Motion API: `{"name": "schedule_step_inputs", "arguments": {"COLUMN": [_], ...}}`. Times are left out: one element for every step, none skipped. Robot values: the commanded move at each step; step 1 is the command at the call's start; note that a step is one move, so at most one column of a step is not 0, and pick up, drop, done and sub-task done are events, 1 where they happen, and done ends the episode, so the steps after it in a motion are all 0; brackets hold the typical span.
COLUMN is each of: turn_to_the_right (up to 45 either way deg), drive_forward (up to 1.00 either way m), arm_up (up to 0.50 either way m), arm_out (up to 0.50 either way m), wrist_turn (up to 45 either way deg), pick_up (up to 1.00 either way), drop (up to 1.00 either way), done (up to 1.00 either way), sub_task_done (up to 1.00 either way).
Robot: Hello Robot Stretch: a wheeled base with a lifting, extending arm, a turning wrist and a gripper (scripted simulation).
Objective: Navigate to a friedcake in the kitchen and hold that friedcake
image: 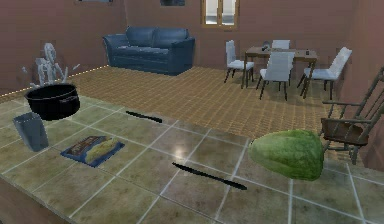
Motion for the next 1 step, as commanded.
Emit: {"name": "schedule_step_inputs", "arguments": {"turn_to_the_right": [0.0], "drive_forward": [0.00], "arm_up": [0.00], "arm_out": [0.00], "wrist_turn": [45.0], "pick_up": [0.00], "drop": [0.00], "done": [0.00], "sub_task_done": [0.00]}}
